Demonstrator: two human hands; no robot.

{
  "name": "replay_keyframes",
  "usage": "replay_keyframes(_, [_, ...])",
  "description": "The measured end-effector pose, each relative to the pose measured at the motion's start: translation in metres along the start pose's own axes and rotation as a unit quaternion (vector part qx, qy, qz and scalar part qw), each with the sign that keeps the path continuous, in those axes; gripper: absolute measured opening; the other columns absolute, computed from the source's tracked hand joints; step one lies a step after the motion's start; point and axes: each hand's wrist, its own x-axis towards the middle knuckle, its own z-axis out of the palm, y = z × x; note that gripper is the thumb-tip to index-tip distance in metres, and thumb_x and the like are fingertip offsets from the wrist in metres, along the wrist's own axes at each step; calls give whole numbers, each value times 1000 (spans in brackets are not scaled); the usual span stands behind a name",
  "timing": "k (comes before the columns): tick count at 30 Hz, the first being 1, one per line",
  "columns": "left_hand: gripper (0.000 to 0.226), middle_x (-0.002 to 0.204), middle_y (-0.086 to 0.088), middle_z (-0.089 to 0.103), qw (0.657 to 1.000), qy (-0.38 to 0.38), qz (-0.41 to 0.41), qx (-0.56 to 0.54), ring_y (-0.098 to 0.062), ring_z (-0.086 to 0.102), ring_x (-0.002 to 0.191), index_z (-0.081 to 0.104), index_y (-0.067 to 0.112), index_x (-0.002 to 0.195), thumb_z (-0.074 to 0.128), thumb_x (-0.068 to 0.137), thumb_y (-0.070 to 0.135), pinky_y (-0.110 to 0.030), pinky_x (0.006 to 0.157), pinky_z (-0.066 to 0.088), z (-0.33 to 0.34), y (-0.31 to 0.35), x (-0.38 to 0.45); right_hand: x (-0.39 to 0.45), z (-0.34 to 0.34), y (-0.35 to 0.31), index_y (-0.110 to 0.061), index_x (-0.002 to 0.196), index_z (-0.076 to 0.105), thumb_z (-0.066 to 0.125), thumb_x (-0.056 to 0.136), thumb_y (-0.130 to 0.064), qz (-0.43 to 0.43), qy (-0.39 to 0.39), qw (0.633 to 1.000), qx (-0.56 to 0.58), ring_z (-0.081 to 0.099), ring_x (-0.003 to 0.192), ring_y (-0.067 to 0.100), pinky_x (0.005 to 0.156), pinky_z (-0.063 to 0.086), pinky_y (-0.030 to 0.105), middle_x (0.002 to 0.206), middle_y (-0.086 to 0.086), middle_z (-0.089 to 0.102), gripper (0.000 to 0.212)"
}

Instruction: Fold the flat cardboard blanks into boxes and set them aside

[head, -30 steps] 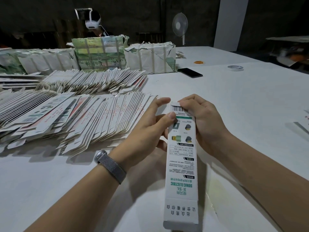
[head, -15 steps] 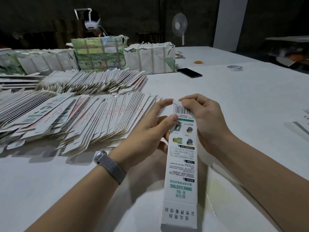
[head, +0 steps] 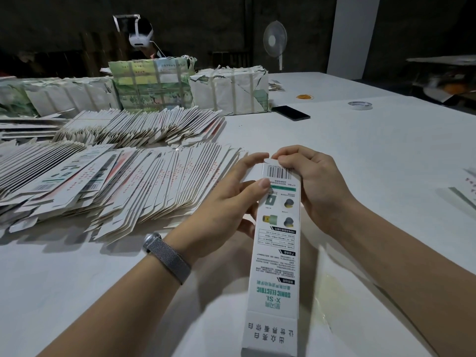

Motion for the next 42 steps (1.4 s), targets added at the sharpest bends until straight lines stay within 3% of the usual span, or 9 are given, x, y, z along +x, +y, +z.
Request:
replay_keyframes(5, [44,97,-10,74,1000,-13,-3,-16,-18,70,77,42,41,137,56,96,38,-29,57,57,-2,0,-2,2,-2,-1,-14,72,68,54,94,-3,1,-1,1000,-21,61,54,12,47,48,20,62,1,66,28])
replay_keyframes(12, [43,116,-29,67,1000,-15,-15,0,-30,67,87,44,47,134,55,93,39,-44,68,63,0,-1,-1,3,-3,3,-10,67,64,55,93,-3,3,19,999,-43,57,49,13,45,45,19,57,1,63,28])
replay_keyframes(19, [40,104,-29,67,1000,-14,-18,-2,-37,62,87,48,37,131,55,92,38,-43,63,62,0,-1,0,5,-5,6,6,82,66,57,90,-7,20,9,999,-23,58,51,17,47,46,21,59,5,61,17])
replay_keyframes(21, [36,100,-21,70,1000,-13,-15,-5,-37,62,87,49,37,128,55,93,38,-41,61,62,-1,-1,0,4,-3,6,1,78,66,58,91,-10,18,8,1000,-14,60,56,20,53,50,27,61,5,61,19])
replay_keyframes(26, [38,106,-25,71,1000,10,2,2,-41,62,87,46,32,130,54,94,39,-42,61,60,-1,0,0,-1,2,8,-15,77,70,51,99,-22,2,4,1000,6,65,68,25,70,53,39,71,3,67,30])
replay_keyframes(31, [31,107,-27,69,999,26,21,-6,-40,62,88,47,33,126,56,97,38,-39,58,61,-1,3,0,0,2,11,-23,88,62,57,81,-26,-7,-7,999,49,63,70,22,71,51,41,75,3,67,9])
replay_keyframes(35, [34,99,-15,72,998,46,36,-9,-37,62,86,47,32,124,56,92,39,-37,56,59,-1,5,0,-1,2,14,-21,96,61,63,92,-11,-44,-25,997,59,69,71,25,63,59,36,85,9,66,11])
replay_keyframes(42, [38,101,-23,71,999,42,33,-2,-37,66,86,46,30,127,55,92,40,-40,60,60,-1,5,0,3,-3,12,-11,83,64,64,92,0,-71,-5,997,29,70,72,21,61,58,30,78,2,71,14])
